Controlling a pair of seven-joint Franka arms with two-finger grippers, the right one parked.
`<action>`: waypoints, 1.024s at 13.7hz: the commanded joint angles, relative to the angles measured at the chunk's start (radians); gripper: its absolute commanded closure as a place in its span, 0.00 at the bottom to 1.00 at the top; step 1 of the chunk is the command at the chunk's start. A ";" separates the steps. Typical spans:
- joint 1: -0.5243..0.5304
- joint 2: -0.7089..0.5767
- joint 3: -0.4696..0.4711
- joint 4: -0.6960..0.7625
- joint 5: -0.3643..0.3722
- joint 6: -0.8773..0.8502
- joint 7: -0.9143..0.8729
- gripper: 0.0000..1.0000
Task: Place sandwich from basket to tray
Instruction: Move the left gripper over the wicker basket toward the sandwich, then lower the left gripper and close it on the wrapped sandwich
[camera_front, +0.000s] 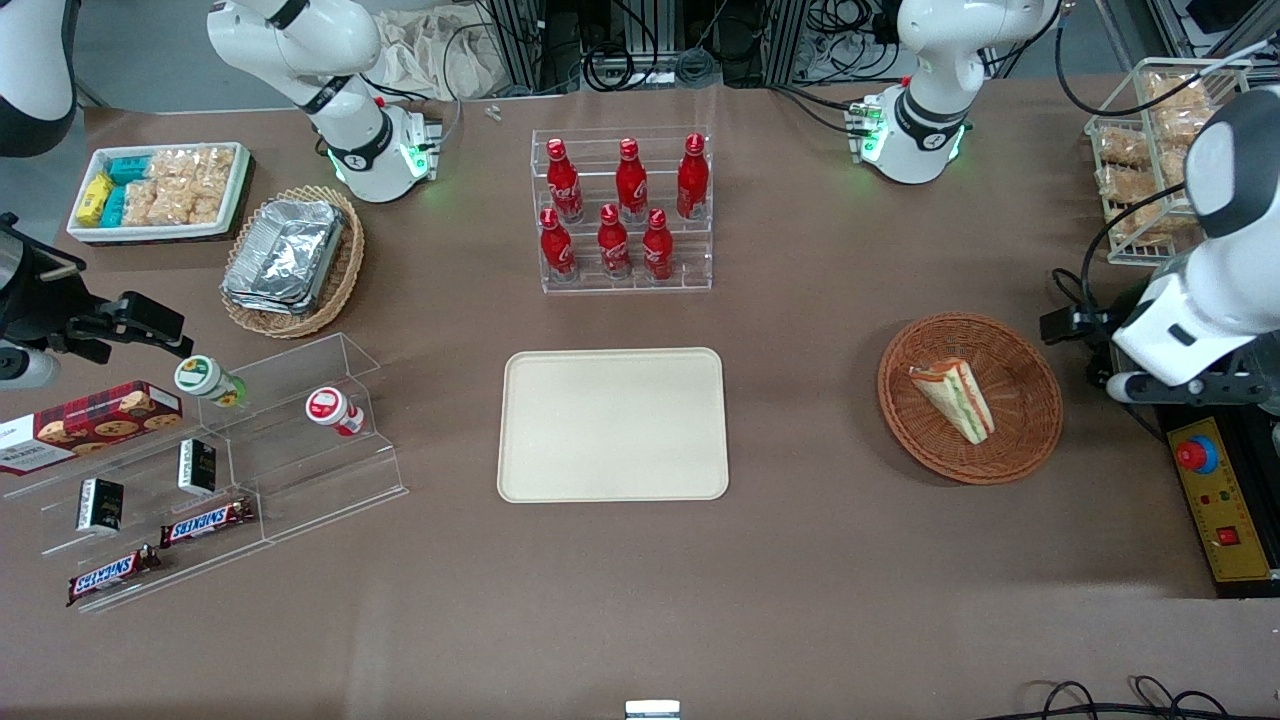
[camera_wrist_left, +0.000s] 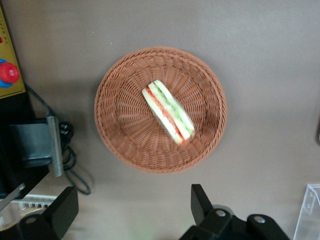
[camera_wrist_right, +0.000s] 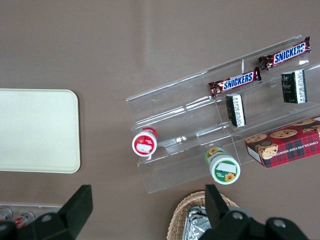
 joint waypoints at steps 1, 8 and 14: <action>0.001 -0.056 -0.005 -0.153 -0.006 0.145 -0.064 0.00; -0.014 -0.044 -0.005 -0.460 -0.004 0.558 -0.265 0.00; -0.012 0.057 -0.004 -0.467 -0.004 0.636 -0.408 0.00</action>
